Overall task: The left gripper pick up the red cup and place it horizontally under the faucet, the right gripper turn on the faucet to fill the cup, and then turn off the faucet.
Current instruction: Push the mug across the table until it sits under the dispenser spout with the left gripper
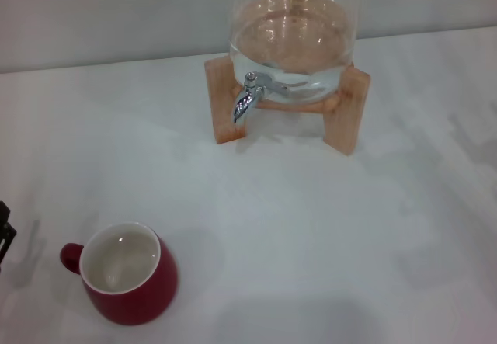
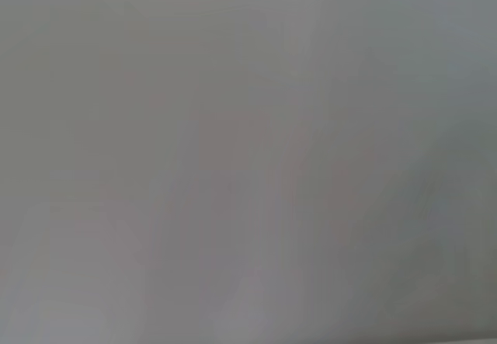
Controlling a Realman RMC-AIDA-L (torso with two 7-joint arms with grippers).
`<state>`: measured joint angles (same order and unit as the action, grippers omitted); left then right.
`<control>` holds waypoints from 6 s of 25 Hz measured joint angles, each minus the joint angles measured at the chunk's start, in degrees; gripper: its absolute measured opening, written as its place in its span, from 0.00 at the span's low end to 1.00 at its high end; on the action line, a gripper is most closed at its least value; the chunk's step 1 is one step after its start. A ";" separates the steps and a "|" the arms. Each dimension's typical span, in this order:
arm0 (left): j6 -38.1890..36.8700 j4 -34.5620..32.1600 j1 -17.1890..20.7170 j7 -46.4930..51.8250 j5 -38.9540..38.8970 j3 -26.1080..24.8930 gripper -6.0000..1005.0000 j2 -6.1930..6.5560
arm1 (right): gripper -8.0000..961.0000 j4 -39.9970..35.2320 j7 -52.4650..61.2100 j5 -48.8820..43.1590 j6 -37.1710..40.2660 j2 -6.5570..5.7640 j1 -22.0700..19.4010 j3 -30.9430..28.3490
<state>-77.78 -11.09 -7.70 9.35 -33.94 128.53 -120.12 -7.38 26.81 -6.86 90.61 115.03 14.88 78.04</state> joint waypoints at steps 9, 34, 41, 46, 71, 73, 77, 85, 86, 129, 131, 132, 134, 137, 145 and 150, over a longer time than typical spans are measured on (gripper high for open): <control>-0.02 -2.13 2.47 -2.76 0.05 0.36 0.88 -0.03 | 0.90 0.00 0.00 0.01 -0.52 -0.07 0.14 0.00; -0.42 -2.69 6.06 -2.90 -0.77 7.09 0.88 -0.20 | 0.89 0.00 0.00 0.01 -1.16 0.00 0.00 0.17; -0.44 -2.71 6.68 -2.92 -0.53 7.21 0.88 -0.28 | 0.89 0.00 -0.01 0.01 -1.15 0.02 0.05 0.73; -0.44 -2.71 6.82 -2.83 -0.75 8.52 0.88 -0.29 | 0.90 0.00 -0.01 0.01 -1.19 0.02 0.10 0.80; -0.08 -3.62 7.06 -3.08 -0.88 11.42 0.88 -0.37 | 0.89 0.00 -0.01 0.01 -1.31 0.02 -0.28 0.79; -0.08 -3.68 7.14 -3.12 -0.94 11.60 0.88 -0.38 | 0.89 0.00 -0.01 0.01 -1.32 0.02 -0.29 0.80; -0.08 -4.15 7.68 -3.58 -0.98 11.65 0.88 -0.37 | 0.89 0.00 -0.01 0.01 -1.31 0.02 -0.26 1.13; -0.14 -4.21 7.90 -3.92 -0.92 12.27 0.88 -0.42 | 0.89 0.00 -0.01 0.01 -1.16 0.02 -0.30 1.31; -0.17 -4.21 7.90 -3.93 -1.02 12.49 0.88 -0.42 | 0.89 0.00 -0.01 0.01 -1.12 0.02 -0.29 1.32; -0.02 -4.29 7.28 -3.38 -1.46 13.24 0.87 -0.20 | 0.89 -0.37 0.08 -0.09 -0.78 0.02 -0.37 1.40; 0.00 -4.29 7.27 -3.38 -1.48 13.23 0.87 -0.21 | 0.89 -0.43 0.08 -0.09 -0.78 0.02 -0.33 1.41; 0.00 -4.29 7.26 -3.38 -1.48 13.24 0.87 -0.20 | 0.89 -0.44 0.08 -0.08 -0.78 0.02 -0.28 1.41; 0.00 -4.29 7.26 -3.38 -1.48 13.23 0.87 -0.24 | 0.89 -0.44 0.08 -0.08 -0.78 0.02 -0.24 1.41; 0.01 -4.29 7.26 -3.38 -1.48 13.23 0.87 -0.27 | 0.89 -0.45 0.08 -0.08 -0.78 0.02 -0.19 1.41; 0.16 -4.29 7.19 -3.38 -1.48 13.23 0.87 -0.29 | 0.90 -0.59 0.08 -0.08 -0.78 -0.06 -0.27 1.41; 0.63 -4.29 7.17 -3.38 -1.56 13.23 0.87 -0.30 | 0.90 -0.62 0.08 -0.08 -0.78 -0.07 -0.29 1.41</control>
<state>-77.15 -15.38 -0.52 5.98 -35.50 141.76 -120.41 -8.00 26.89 -6.94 89.82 114.96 14.59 79.45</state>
